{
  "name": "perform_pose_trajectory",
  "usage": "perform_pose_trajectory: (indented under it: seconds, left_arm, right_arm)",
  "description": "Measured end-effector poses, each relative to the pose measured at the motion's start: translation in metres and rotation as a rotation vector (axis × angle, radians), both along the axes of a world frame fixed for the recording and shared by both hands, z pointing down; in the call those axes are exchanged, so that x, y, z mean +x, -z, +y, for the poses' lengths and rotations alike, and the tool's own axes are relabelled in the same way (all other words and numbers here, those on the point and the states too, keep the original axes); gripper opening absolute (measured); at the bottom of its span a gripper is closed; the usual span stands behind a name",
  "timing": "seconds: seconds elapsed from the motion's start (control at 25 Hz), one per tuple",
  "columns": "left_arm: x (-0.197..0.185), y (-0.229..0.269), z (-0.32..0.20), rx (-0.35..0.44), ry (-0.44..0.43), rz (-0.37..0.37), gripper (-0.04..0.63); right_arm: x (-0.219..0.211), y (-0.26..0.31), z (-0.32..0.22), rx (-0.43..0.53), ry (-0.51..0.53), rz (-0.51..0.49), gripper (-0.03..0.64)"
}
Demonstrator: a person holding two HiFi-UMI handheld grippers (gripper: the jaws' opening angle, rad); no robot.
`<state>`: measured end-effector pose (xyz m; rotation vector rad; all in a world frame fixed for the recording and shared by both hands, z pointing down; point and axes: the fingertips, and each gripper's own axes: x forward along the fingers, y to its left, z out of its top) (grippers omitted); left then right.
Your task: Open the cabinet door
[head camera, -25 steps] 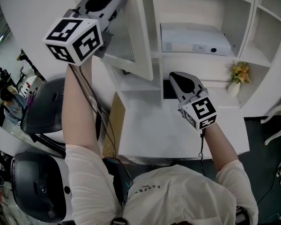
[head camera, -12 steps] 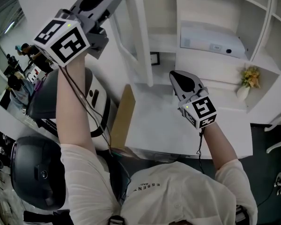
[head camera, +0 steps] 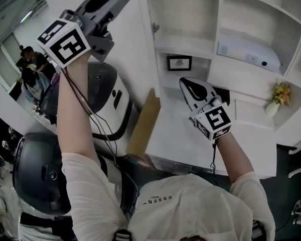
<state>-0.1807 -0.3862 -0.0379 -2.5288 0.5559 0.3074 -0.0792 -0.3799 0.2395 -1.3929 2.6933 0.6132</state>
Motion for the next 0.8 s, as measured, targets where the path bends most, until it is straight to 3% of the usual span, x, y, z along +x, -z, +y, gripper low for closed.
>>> perform_pose_trajectory:
  seconds: [0.16, 0.52, 0.8]
  left_arm:
    - [-0.007, -0.004, -0.018, -0.036, -0.034, 0.023, 0.078]
    - [-0.094, -0.001, -0.032, -0.077, -0.053, 0.095, 0.066]
    - [-0.094, 0.0, -0.032, -0.056, -0.085, 0.076, 0.063]
  right_arm:
    - [-0.004, -0.007, -0.018, -0.024, 0.011, -0.038, 0.015]
    - [-0.071, -0.014, -0.026, -0.03, 0.024, -0.04, 0.015]
    - [-0.096, -0.027, -0.033, -0.055, 0.023, -0.036, 0.015]
